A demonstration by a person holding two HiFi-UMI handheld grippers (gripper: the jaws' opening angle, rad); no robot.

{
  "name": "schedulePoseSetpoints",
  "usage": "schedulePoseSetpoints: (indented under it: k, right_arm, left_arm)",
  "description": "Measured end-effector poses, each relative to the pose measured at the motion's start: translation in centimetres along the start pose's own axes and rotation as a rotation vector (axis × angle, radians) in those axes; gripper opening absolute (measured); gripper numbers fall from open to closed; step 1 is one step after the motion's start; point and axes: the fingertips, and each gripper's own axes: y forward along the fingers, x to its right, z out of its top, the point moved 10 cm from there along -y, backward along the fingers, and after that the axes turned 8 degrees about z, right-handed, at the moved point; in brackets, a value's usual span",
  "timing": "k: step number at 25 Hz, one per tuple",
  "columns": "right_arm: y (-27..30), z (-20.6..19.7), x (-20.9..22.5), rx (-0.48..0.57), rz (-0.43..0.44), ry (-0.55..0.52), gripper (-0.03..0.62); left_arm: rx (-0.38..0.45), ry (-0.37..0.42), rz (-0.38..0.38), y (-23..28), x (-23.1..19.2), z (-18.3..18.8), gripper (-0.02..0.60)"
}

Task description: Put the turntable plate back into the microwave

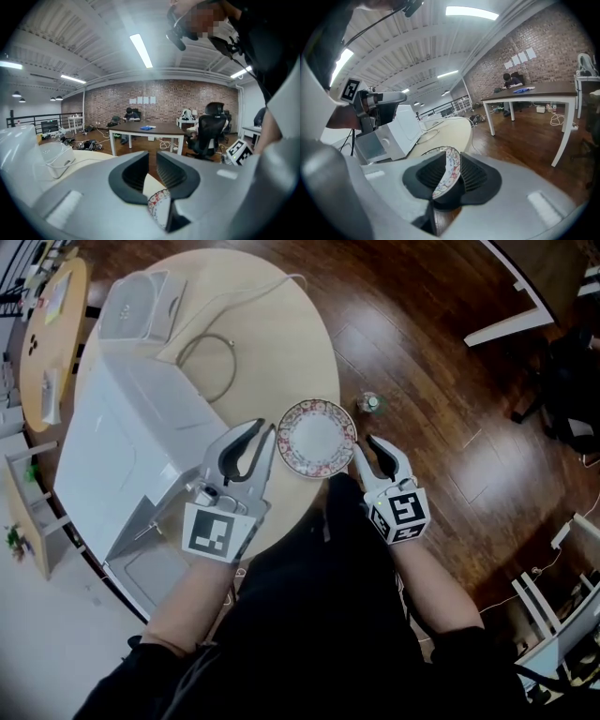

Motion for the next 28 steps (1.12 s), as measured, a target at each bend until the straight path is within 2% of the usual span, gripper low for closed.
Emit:
schedulePoseSetpoints:
  k: [9, 15, 28]
  right_arm:
    - [1.7, -1.3, 1.0, -0.035, 0.028, 0.022, 0.092]
    - [2.4, -2.1, 1.6, -0.049, 0.034, 0.076, 0.117]
    - [3.7, -3.5, 1.9, -0.072, 0.058, 0.138, 0.117]
  left_arm:
    - [-0.043, -0.018, 0.005, 0.9, 0.1, -1.0, 0.06]
    - [-0.06, -0.019, 0.004, 1.2, 0.2, -1.0, 0.06]
    - [-0.082, -0.022, 0.012, 0.6, 0.3, -1.4, 0.06]
